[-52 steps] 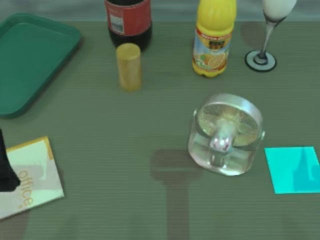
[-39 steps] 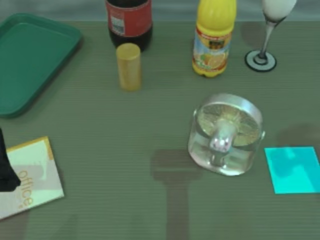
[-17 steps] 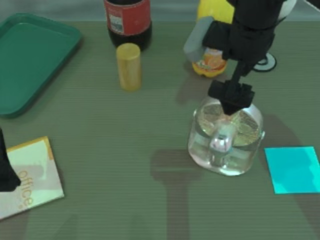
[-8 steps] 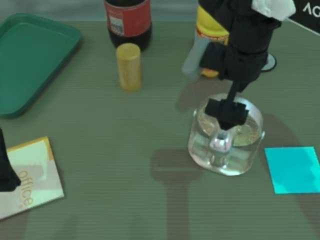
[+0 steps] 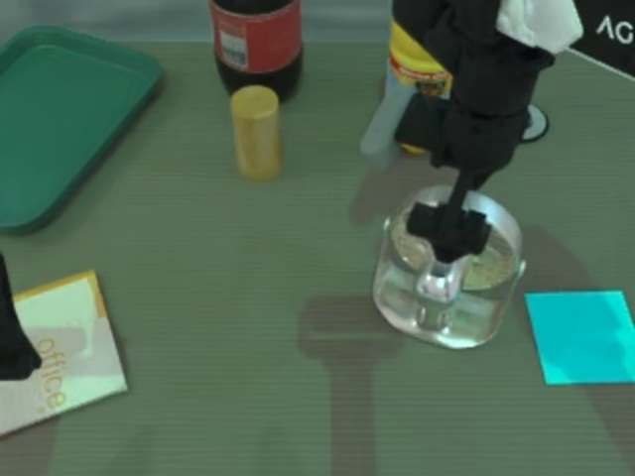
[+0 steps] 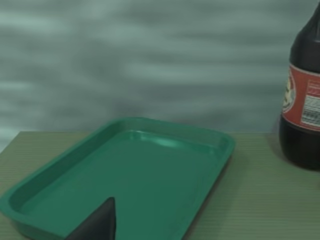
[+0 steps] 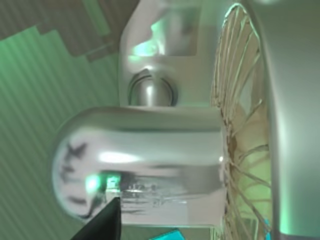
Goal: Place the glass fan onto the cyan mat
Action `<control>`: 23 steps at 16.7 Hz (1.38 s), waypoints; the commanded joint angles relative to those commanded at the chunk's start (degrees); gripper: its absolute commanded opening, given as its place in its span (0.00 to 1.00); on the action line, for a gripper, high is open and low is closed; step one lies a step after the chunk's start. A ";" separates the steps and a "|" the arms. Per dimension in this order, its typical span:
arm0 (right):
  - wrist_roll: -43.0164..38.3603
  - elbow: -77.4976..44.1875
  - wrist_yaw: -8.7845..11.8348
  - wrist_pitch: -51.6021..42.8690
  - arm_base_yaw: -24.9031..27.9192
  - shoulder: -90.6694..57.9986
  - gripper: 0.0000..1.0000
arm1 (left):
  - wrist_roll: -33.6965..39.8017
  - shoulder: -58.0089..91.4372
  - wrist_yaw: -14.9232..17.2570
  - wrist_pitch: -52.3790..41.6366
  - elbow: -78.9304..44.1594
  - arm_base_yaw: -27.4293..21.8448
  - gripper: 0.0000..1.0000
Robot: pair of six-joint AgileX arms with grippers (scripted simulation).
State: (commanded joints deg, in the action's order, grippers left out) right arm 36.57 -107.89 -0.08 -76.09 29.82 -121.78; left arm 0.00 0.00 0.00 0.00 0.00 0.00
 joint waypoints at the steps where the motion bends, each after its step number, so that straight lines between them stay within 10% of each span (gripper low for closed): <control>1: 0.00 0.00 0.00 0.00 0.00 0.00 0.77 | 0.00 0.00 0.00 0.00 0.00 0.00 1.00; 11: 0.00 0.00 0.00 0.00 0.00 0.00 0.02 | 0.00 0.00 0.00 0.00 0.00 0.00 1.00; 23: -0.03 -2.46 -0.02 -2.37 -0.08 -0.25 0.00 | 0.00 0.00 0.00 0.00 0.00 0.00 1.00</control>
State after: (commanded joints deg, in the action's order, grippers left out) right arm 36.54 -110.35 -0.10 -78.45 29.74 -122.03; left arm 0.00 0.00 0.00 0.00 0.00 0.00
